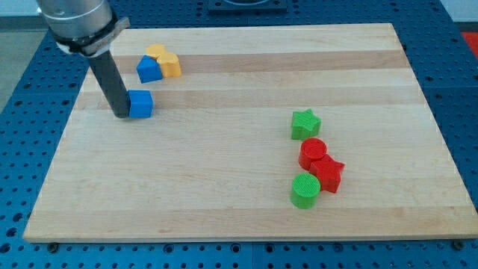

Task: Move the blue cube down to the blue triangle

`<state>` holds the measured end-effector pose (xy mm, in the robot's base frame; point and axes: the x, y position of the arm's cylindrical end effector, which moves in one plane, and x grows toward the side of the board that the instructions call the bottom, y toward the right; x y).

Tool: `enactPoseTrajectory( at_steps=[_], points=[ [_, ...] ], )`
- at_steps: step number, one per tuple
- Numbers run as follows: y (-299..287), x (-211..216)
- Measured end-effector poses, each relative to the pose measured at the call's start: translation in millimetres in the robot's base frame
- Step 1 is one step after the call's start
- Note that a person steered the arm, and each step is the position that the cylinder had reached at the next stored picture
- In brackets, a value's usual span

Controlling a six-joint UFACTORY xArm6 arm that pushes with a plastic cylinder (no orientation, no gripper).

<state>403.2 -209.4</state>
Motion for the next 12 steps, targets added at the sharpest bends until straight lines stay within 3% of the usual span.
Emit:
enactPoseTrajectory(
  at_steps=[2, 9, 12],
  points=[
    [19.0, -40.6],
    [16.4, -57.0],
    [102.1, -57.1]
  ],
)
